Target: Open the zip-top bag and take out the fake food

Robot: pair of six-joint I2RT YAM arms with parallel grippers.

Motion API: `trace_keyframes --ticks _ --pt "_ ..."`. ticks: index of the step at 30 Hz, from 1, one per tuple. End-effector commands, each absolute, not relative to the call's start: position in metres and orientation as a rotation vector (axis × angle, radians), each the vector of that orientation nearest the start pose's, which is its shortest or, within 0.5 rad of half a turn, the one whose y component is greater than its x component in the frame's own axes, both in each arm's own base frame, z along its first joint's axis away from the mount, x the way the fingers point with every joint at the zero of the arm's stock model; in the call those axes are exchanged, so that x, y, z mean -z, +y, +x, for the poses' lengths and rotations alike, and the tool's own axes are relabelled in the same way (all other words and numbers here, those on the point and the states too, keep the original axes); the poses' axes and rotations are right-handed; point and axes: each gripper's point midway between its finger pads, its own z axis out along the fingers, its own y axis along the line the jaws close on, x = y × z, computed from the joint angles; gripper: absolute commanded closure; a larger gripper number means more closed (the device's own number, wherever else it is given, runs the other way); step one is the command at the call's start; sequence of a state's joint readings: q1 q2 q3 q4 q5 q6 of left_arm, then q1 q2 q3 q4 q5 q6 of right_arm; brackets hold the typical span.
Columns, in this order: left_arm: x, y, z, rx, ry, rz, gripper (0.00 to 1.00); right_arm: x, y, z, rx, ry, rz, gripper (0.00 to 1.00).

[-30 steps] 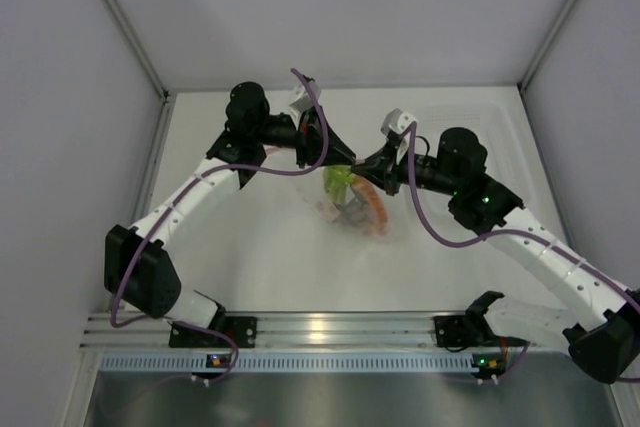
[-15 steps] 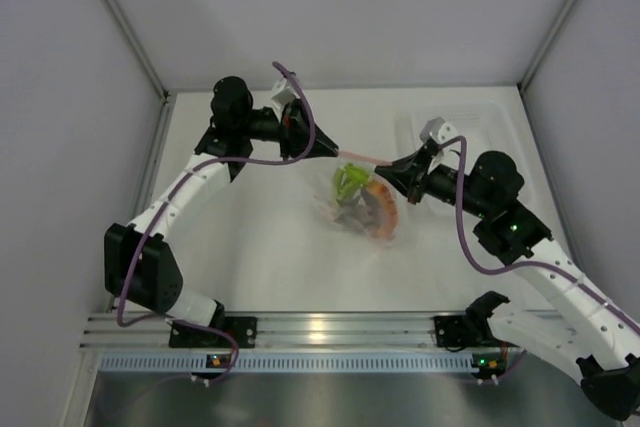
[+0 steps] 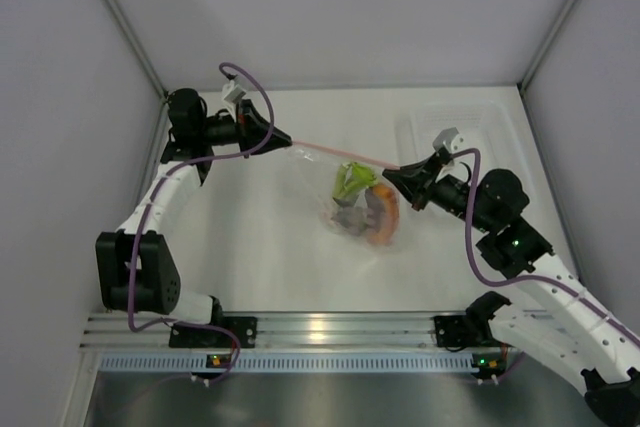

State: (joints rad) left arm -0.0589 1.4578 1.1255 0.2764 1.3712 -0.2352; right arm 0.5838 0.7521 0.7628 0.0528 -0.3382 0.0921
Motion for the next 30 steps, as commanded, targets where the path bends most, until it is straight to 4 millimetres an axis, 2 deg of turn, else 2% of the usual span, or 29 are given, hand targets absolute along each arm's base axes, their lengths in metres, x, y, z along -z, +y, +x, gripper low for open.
trace_keyframes --ticks 1,4,7,8,9,10,12,14,16,17,18,19,24,30 --pt "-0.311 -0.179 0.343 1.193 1.436 0.927 1.0 -0.371 0.21 0.223 -0.761 1.291 -0.58 1.0" --pt "-0.311 -0.176 0.346 1.195 1.441 0.921 1.0 -0.371 0.208 0.22 -0.763 1.285 -0.585 1.0" --pt "-0.317 -0.178 0.342 1.231 1.442 0.927 1.0 -0.368 0.216 0.215 -0.801 1.274 -0.634 1.0" --pt "-0.319 -0.18 0.341 1.236 1.441 0.93 0.97 -0.366 0.218 0.215 -0.807 1.272 -0.642 1.0" --pt "-0.327 -0.188 0.329 1.246 1.412 0.966 0.61 -0.361 0.223 0.212 -0.823 1.263 -0.673 1.0" --pt "-0.327 -0.188 0.329 1.246 1.412 0.967 0.61 -0.361 0.223 0.212 -0.823 1.263 -0.673 1.0" --pt "-0.33 -0.203 0.318 1.263 1.387 1.006 0.36 -0.357 0.226 0.208 -0.838 1.251 -0.707 1.0" --pt "-0.338 -0.219 0.308 1.266 1.352 1.04 0.27 -0.356 0.226 0.205 -0.844 1.237 -0.723 1.0" --pt "-0.348 -0.23 0.306 1.234 1.324 1.04 0.14 -0.353 0.227 0.203 -0.846 1.235 -0.734 1.0" --pt "-0.354 -0.24 0.303 1.23 1.307 1.045 0.02 -0.353 0.228 0.201 -0.853 1.226 -0.748 1.0" --pt "-0.359 -0.245 0.303 1.21 1.295 1.037 0.02 -0.352 0.229 0.199 -0.856 1.219 -0.762 1.0" --pt "-0.367 -0.248 0.312 1.143 1.291 0.985 0.02 -0.35 0.23 0.197 -0.864 1.218 -0.775 1.0" --pt "-0.395 -0.265 0.298 1.115 1.215 0.994 0.02 -0.349 0.231 0.197 -0.861 1.211 -0.789 1.0" --pt "-0.401 -0.27 0.28 1.134 1.162 1.057 0.02 -0.348 0.231 0.186 -0.868 1.159 -0.829 1.0"
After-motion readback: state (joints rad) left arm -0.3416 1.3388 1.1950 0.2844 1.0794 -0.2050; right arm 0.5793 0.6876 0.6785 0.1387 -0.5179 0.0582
